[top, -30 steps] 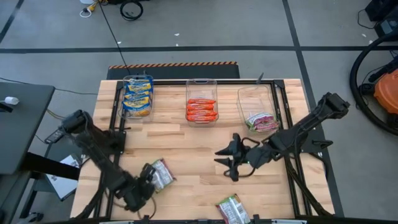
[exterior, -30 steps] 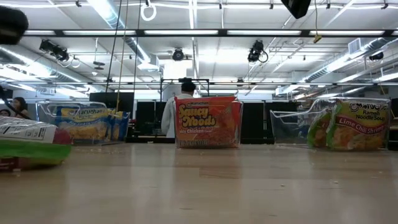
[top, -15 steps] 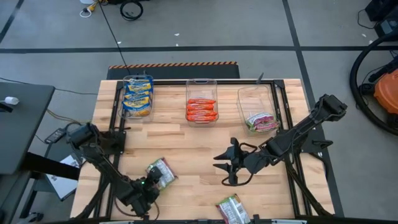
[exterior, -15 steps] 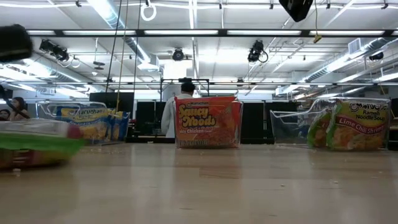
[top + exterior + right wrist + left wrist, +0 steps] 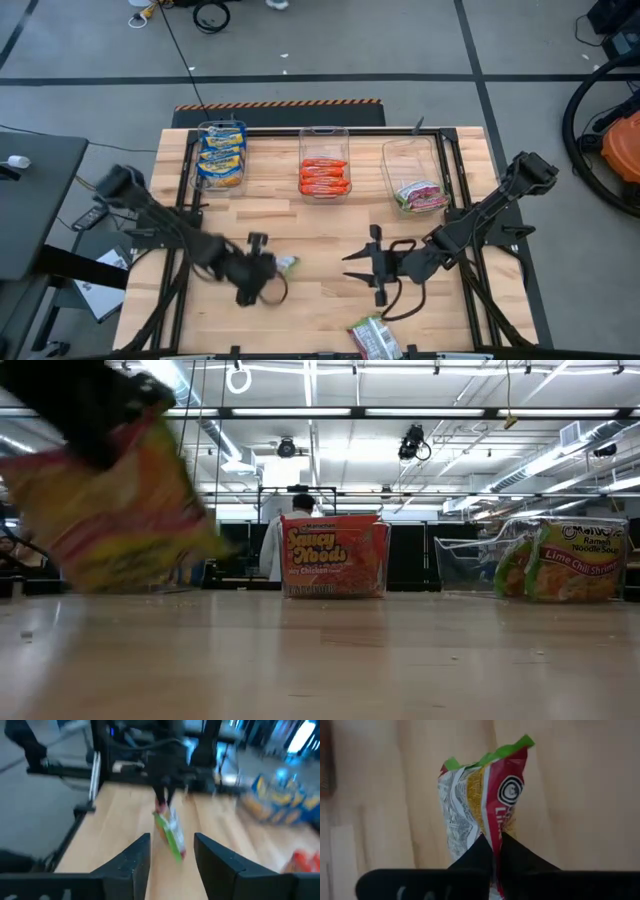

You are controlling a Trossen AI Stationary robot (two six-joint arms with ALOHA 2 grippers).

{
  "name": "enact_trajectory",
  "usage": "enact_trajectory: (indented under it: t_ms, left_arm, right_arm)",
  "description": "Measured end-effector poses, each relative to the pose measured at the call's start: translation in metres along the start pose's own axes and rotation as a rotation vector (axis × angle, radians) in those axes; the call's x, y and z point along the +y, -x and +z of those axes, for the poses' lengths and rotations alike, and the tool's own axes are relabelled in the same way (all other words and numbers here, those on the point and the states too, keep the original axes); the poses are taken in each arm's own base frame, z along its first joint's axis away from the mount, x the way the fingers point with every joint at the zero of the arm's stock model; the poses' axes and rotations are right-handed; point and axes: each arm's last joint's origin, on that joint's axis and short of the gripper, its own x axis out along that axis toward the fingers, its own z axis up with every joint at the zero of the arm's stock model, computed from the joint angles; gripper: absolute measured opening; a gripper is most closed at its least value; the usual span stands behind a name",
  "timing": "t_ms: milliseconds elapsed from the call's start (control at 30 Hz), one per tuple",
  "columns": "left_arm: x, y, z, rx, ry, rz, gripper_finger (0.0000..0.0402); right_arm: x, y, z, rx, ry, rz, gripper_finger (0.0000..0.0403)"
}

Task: Sort Maruchan noodles
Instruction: Put the green noodle pack into the right transparent bin

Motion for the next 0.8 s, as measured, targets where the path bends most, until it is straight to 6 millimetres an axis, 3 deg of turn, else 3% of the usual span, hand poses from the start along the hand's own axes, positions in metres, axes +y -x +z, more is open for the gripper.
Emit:
enact_trajectory:
  t_ms: [233,400,567,700,800]
  left_arm:
    - [0.051,0.047,0.026,-0.335,0.07,-0.07,0.0019]
    - [0.07,0.077,0.023,-0.777,0.092,-0.139,0.0019]
    - [0.081,0.07,-0.005,-1.076,0.081,-0.123,0.0019]
    - [0.083,0.065,-0.016,-1.29,0.026,-0.065,0.002]
    - [0.086,0.059,-0.018,-1.367,-0.038,-0.04,0.002]
  right_arm:
    - [-0.006,-0.001,0.009,-0.067,0.113,-0.056,0.0218]
    - [-0.013,0.0,0.015,-0.165,0.177,-0.025,0.0263]
    - [-0.044,-0.014,0.0,-0.348,0.149,0.031,0.0284]
    - [-0.069,-0.017,0.007,-0.545,0.075,0.105,0.0297]
    - [-0.083,-0.022,0.01,-0.556,0.063,0.133,0.0308]
